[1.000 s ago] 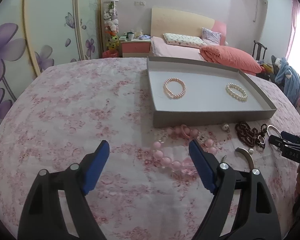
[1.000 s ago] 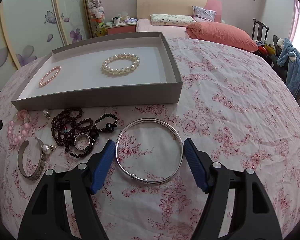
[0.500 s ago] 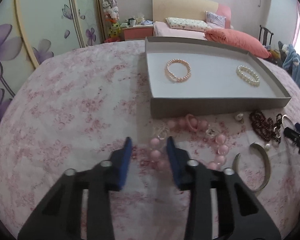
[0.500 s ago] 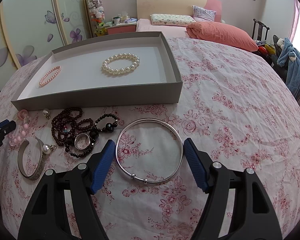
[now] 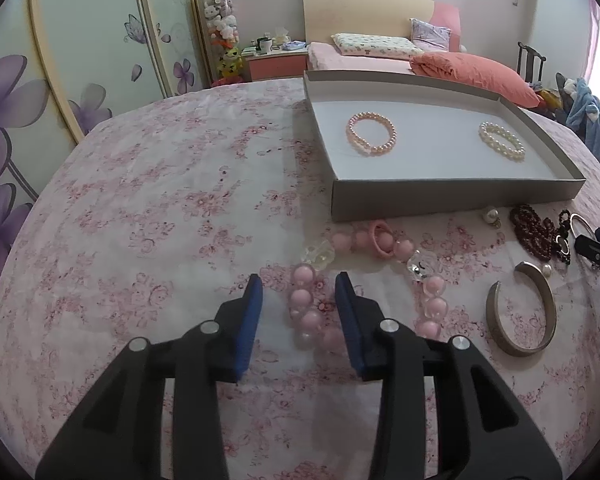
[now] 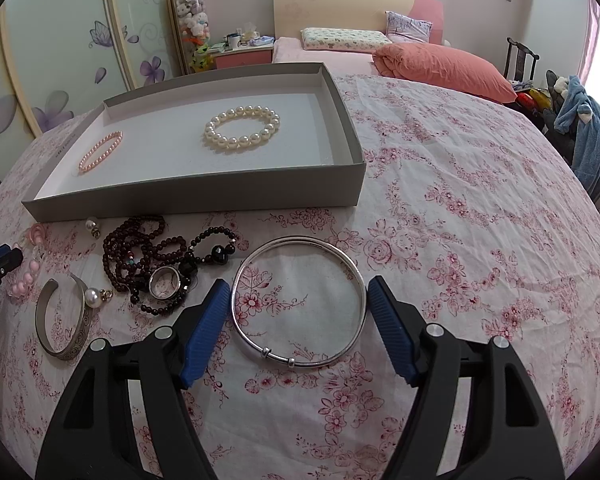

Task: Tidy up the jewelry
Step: 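Grasp the silver bangle with the right tool while the left tool grasps the pink bead bracelet, then lower the silver bangle and pink bead bracelet into the tray and release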

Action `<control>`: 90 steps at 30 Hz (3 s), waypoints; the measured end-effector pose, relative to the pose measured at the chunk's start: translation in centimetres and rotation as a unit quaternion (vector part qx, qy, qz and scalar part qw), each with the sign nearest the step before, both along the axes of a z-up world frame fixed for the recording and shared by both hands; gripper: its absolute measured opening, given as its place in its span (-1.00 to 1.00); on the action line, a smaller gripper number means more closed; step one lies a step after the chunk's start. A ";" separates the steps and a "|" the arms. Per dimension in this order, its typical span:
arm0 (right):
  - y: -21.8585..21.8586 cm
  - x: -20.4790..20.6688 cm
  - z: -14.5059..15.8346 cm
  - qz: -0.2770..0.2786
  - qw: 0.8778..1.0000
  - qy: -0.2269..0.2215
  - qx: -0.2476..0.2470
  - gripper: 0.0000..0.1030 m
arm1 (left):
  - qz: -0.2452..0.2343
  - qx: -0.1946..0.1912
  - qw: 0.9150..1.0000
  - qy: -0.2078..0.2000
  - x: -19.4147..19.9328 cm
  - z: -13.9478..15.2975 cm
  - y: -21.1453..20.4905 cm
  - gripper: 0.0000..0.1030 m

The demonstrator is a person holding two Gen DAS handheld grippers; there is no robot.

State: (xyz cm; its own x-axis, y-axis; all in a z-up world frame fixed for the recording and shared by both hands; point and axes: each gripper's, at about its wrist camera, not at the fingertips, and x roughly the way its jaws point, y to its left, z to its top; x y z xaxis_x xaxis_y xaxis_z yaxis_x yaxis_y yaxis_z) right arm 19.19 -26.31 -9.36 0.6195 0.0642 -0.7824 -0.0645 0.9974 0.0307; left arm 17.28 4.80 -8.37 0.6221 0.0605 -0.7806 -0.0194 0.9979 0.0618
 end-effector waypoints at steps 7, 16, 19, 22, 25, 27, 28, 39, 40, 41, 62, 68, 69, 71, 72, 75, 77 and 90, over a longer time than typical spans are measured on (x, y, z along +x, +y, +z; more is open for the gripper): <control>0.0 0.0 0.0 0.000 1.000 -0.001 0.001 0.37 | -0.007 -0.007 1.000 0.000 -0.2 0.0 -0.4 -0.72; 0.1 -1.5 0.5 -0.001 1.000 -0.016 0.013 0.36 | -0.008 -0.047 0.998 -0.038 -1.7 2.2 0.4 -0.74; 0.3 -2.3 1.3 0.004 0.999 -0.029 0.018 0.36 | -0.015 -0.065 0.996 -0.059 -2.4 3.3 0.3 -0.74; 0.8 -3.1 2.1 0.009 0.999 -0.043 0.024 0.36 | -0.023 -0.081 0.994 -0.077 -3.1 4.3 0.0 -0.74; 1.1 -3.6 2.8 0.016 0.998 -0.052 0.033 0.36 | -0.030 -0.095 0.991 -0.091 -3.7 5.1 -0.3 -0.74; 1.4 -4.1 3.2 0.019 0.997 -0.060 0.038 0.36 | -0.035 -0.101 0.989 -0.100 -4.0 5.7 -0.5 -0.74; 1.5 -4.3 3.4 0.021 0.997 -0.065 0.040 0.36 | -0.036 -0.103 0.989 -0.104 -4.2 5.9 -0.6 -0.74; 3.3 -6.1 5.8 0.042 0.991 -0.115 0.051 0.36 | -0.044 -0.118 0.984 -0.124 -5.2 7.1 -1.9 -0.74; 3.4 -6.2 6.0 0.044 0.990 -0.120 0.052 0.36 | -0.044 -0.119 0.984 -0.126 -5.3 7.2 -2.0 -0.74; 3.6 -6.4 6.2 0.045 0.990 -0.125 0.052 0.36 | -0.044 -0.119 0.983 -0.129 -5.4 7.4 -2.0 -0.74; 4.7 -9.9 11.4 0.027 0.956 -0.292 0.029 0.36 | -0.044 -0.061 0.974 -0.214 -7.6 11.5 -5.6 -0.74; 4.6 -9.4 12.1 0.011 0.948 -0.319 0.017 0.36 | -0.045 -0.042 0.972 -0.228 -7.0 12.5 -6.7 -0.74; 4.6 -9.2 12.1 0.009 0.947 -0.321 0.015 0.36 | -0.045 -0.038 0.971 -0.230 -6.9 12.6 -6.9 -0.74; 4.4 -8.9 12.2 0.003 0.945 -0.328 0.012 0.36 | -0.045 -0.031 0.971 -0.234 -6.6 12.7 -7.2 -0.74; 4.4 -8.8 12.1 0.000 0.944 -0.330 0.011 0.36 | -0.045 -0.030 0.971 -0.235 -6.4 12.8 -7.4 -0.74; 4.1 -8.3 12.2 -0.005 0.942 -0.336 0.009 0.36 | -0.044 -0.027 0.970 -0.238 -5.7 13.0 -7.6 -0.74; 4.3 -8.2 12.2 -0.008 0.940 -0.340 0.007 0.36 | -0.042 -0.026 0.970 -0.239 -5.1 13.1 -7.5 -0.74; 4.4 -6.1 11.8 -0.014 0.936 -0.351 0.000 0.36 | -0.040 -0.023 0.972 -0.232 -1.3 13.1 -8.2 -0.74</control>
